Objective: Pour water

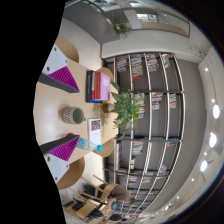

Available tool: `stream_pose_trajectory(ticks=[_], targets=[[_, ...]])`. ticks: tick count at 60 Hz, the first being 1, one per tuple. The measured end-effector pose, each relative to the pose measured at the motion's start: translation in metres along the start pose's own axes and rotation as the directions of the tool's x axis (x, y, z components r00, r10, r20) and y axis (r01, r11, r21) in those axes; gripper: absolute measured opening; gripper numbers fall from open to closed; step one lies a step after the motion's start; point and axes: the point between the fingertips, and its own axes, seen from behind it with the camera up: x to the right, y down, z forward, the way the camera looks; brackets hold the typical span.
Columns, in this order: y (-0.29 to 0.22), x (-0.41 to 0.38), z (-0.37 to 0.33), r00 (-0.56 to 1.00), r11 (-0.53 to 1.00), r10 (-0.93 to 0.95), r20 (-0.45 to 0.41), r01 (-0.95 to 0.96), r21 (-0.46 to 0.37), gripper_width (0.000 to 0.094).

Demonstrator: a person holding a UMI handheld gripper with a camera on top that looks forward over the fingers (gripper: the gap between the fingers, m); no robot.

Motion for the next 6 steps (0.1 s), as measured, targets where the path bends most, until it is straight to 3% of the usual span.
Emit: stream_pose_trajectory(ticks=[6], targets=[[-0.0012, -0.0013, -0.0041, 1.0, 1.0, 0.013, 0.004, -0.013, -0.005, 0.0857]])
